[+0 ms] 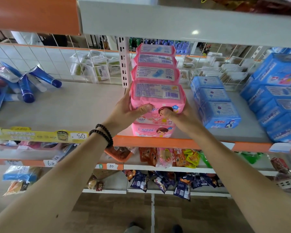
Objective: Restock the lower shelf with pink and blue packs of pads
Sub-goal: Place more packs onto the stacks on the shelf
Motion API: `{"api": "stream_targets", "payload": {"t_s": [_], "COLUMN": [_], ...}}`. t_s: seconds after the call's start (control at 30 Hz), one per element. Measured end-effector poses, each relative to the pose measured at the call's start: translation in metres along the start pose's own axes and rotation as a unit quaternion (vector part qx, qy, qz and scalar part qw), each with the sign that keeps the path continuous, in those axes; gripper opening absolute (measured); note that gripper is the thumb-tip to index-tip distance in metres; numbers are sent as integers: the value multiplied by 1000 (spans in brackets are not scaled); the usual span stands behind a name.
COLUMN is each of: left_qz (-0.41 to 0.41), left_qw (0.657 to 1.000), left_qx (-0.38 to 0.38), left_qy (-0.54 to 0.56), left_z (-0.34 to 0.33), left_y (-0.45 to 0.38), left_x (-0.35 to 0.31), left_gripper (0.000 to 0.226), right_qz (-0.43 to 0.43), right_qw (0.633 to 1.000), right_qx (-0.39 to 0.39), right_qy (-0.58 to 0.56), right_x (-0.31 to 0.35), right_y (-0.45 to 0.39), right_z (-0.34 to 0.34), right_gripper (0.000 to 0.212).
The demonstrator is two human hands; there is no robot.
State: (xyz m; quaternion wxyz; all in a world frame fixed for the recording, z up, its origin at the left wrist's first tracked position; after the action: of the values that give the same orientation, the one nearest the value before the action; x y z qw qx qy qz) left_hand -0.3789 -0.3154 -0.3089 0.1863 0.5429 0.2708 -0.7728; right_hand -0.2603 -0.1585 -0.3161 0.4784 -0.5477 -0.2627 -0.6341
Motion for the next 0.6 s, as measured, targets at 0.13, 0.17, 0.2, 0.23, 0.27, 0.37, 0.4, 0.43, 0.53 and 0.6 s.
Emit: {"api": "stream_targets", "payload": {"t_s": [0.13,0.17,0.2,0.23,0.27,0.37,0.4,0.43,0.53,0.6], "left_qz": [0,1,-2,-7,-13,-29,-31,-34,-8,61], "left_qw": [1000,1000,1000,1000,1000,999,999,999,996,980], "left_qx": [0,0,0,-1,-4,-12,-15,-14,-32,-96], "left_qy": [-17,-20,-20,-19,-18,-10,-10,-4,86,161], "left_z": [2,2,1,0,-1,-5,-4,-6,-5,5], "left_y": [0,2,3,6,9,18,20,22,22,17], "left_x": [-1,-1,-2,-3,-4,-3,0,0,8,15], "left_gripper": [88,87,89,92,96,101,101,100,79,78], "right_qz": [22,31,37,38,40,34,19,17,4,-64], "right_qw": [1000,999,999,999,999,999,999,999,999,990], "right_qx": [-10,-7,2,11,12,29,28,24,-28,-75], "right_qy": [13,13,9,6,4,1,8,11,-21,-103], "right_x": [12,15,16,17,17,15,10,5,1,-11], "right_y": [4,6,8,9,10,19,21,23,17,13], "right_z": [-4,-4,-5,-6,-5,-6,-7,-6,0,10], "right_gripper": [101,102,103,105,108,111,110,109,104,74]}}
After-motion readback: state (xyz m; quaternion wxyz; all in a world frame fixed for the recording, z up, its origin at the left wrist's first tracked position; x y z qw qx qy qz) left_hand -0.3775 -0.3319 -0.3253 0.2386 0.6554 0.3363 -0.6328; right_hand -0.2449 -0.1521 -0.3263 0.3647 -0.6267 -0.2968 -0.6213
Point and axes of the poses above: each hand's wrist, its own y-axis away from the middle knuckle, its own z-axis out of the back of the hand, x = y × z, the point moved 5 cm from there along -y, towards the middle knuckle
